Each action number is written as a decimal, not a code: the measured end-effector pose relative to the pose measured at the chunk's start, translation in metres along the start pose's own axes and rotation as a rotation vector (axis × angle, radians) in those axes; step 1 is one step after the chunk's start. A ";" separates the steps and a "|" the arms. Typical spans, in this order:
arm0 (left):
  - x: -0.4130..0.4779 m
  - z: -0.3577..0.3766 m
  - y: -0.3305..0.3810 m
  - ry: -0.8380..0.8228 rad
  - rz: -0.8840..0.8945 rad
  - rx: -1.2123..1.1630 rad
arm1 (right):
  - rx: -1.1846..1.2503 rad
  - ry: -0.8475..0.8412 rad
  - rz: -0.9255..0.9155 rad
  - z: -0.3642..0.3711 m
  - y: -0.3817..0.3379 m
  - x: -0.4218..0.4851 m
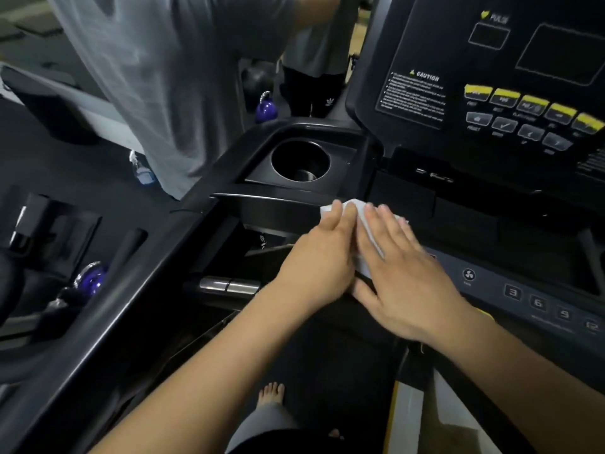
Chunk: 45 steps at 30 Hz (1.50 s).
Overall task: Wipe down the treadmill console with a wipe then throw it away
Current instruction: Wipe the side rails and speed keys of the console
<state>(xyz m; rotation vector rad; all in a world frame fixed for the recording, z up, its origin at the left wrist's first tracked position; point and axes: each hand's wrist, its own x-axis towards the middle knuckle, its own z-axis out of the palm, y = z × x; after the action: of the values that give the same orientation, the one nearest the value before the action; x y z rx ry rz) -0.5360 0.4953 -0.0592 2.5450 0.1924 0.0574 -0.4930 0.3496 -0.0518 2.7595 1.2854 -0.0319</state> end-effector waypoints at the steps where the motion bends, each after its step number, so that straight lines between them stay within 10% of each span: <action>1: -0.004 0.001 -0.002 -0.007 0.008 0.020 | -0.006 -0.010 -0.003 0.001 -0.002 -0.004; 45: -0.033 0.035 0.007 0.038 0.282 0.476 | -0.134 -0.003 0.028 0.018 0.008 -0.058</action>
<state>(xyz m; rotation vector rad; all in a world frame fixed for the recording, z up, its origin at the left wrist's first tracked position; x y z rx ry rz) -0.5648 0.4653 -0.0841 3.0300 -0.1614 0.1883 -0.5242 0.2981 -0.0652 2.6620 1.2017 0.0505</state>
